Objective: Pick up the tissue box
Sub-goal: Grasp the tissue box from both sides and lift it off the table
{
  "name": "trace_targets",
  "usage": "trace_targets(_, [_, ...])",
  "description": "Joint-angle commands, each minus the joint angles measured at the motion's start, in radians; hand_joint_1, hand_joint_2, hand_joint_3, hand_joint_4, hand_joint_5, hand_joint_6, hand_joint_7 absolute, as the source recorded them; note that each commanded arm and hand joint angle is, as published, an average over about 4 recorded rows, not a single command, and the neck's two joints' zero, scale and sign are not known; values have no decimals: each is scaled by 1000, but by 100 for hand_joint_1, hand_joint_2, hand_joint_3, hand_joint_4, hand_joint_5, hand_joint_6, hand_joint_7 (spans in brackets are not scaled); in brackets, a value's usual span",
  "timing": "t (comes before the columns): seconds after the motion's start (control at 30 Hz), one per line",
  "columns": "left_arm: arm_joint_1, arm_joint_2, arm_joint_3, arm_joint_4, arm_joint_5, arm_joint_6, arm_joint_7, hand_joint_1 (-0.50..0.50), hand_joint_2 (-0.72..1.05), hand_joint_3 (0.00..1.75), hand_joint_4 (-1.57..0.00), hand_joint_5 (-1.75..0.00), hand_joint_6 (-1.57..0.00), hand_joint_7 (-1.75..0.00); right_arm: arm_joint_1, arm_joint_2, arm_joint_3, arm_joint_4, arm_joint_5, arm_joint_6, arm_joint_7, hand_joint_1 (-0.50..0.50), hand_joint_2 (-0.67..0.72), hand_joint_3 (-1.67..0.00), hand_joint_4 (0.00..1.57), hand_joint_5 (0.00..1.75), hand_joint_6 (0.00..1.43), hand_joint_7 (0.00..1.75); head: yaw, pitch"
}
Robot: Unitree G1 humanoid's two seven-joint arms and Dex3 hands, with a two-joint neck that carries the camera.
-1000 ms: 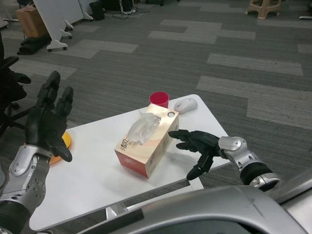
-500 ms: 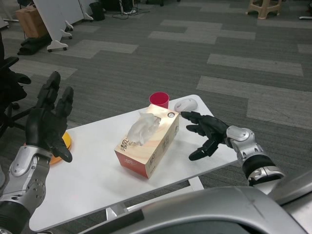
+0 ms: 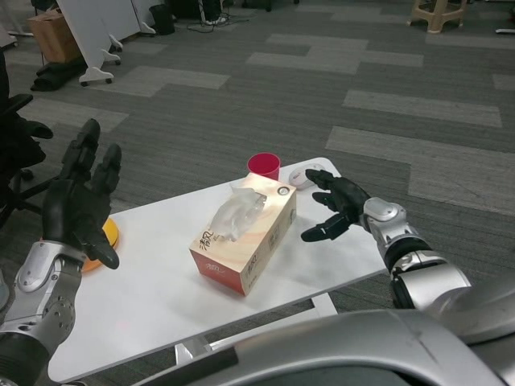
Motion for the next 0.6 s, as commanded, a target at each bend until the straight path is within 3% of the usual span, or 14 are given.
trace_targets(0.03, [5, 10, 4, 0, -6, -8, -1, 50, -64, 4, 0, 0, 0, 0, -54, 4, -1, 64, -1, -8, -35, 8, -10, -63, 0, 29, 0, 0, -1, 4])
trace_targets(0.13, [7, 10, 3, 0, -6, -9, -1, 50, -64, 0, 0, 0, 0, 0, -75, 6, 2, 101, -4, -10, -57, 8, -10, -63, 0, 29, 0, 0, -1, 8])
trace_targets(0.3, [8, 10, -1, 0, -6, -9, -1, 50, -64, 9, 0, 0, 0, 0, -98, 14, 12, 145, -11, -13, -96, 5, -10, -56, 0, 29, 0, 0, -2, 12])
trace_targets(0.6, [16, 10, -6, -8, -6, -9, -1, 50, -64, 0, 0, 0, 0, 0, -128, 30, 62, 190, -22, -13, -161, 4, -10, -56, 0, 29, 0, 0, 1, 16])
